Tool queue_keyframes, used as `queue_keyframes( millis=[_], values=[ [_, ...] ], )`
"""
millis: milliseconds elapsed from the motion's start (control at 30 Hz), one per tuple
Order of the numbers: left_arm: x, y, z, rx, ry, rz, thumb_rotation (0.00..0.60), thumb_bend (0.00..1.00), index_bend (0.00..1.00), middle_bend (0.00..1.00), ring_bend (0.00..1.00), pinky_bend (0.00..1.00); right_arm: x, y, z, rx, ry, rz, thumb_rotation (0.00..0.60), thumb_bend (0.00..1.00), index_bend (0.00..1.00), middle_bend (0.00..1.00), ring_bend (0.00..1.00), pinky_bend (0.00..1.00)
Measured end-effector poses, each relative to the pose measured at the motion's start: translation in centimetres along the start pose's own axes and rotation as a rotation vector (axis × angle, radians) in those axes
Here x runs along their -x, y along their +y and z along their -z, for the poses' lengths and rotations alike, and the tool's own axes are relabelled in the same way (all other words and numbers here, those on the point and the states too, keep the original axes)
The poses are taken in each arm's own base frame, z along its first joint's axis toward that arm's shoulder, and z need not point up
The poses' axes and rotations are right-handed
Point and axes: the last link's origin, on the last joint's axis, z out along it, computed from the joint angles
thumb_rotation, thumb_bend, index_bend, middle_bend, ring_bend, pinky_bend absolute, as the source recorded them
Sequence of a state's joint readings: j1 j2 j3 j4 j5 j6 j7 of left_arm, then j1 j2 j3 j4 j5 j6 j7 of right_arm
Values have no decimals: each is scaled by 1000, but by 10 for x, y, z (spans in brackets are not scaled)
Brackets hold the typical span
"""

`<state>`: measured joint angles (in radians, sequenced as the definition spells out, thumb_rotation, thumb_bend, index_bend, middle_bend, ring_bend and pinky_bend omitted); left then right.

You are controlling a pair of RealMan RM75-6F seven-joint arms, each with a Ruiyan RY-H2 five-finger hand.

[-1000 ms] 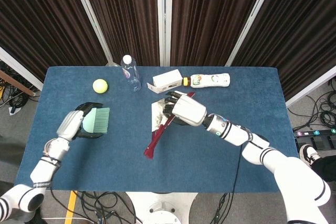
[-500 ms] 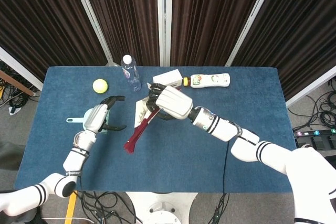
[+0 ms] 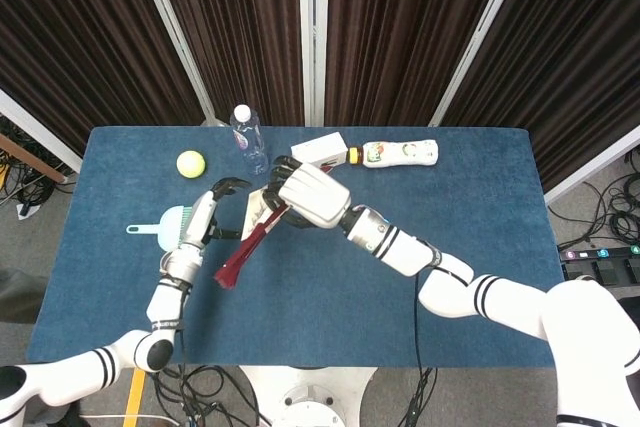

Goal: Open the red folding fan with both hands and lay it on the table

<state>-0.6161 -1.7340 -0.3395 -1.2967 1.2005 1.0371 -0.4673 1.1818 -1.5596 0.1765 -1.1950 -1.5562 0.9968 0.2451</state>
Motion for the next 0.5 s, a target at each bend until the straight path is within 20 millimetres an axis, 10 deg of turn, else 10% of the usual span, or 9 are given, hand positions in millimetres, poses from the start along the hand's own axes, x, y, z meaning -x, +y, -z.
queue_keyframes(
  millis=[500],
  values=[
    [3,-6,-6,4,181,83,600,312,768,783,552,601,7,-3,5,49,40,-1,600,788,724,539,317,166]
  ],
)
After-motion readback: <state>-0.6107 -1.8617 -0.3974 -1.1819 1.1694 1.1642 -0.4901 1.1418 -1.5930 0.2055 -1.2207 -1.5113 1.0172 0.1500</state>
